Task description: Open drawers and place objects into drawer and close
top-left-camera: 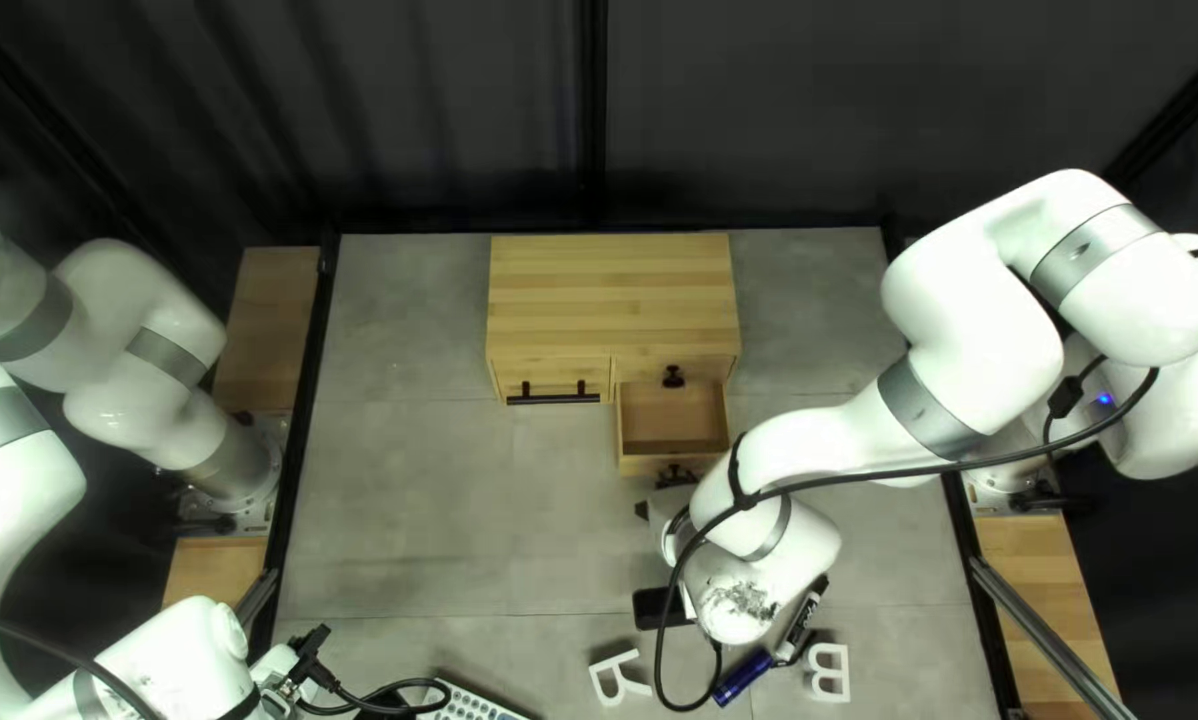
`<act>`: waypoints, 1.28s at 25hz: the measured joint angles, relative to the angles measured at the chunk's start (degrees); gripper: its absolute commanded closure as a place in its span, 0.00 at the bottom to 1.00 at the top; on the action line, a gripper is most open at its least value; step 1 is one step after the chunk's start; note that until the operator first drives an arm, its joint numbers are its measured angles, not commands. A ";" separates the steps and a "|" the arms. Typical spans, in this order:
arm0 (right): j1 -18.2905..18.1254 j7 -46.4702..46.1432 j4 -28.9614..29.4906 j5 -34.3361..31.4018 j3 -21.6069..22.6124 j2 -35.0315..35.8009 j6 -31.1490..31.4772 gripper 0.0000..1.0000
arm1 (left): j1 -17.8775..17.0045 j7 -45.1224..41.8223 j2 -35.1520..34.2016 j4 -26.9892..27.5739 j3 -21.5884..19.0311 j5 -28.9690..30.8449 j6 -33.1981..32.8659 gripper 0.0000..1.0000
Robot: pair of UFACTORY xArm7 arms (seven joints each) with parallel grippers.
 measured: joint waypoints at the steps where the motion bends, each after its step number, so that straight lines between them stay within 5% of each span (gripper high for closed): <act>1: 0.06 0.05 0.05 0.02 0.04 0.07 0.02 0.94 | 0.00 0.00 0.00 0.00 0.00 0.00 0.00 0.00; 32: 1.69 -0.08 2.74 0.99 0.98 2.07 1.73 0.94 | 0.00 0.00 0.00 0.00 0.00 0.00 0.00 0.00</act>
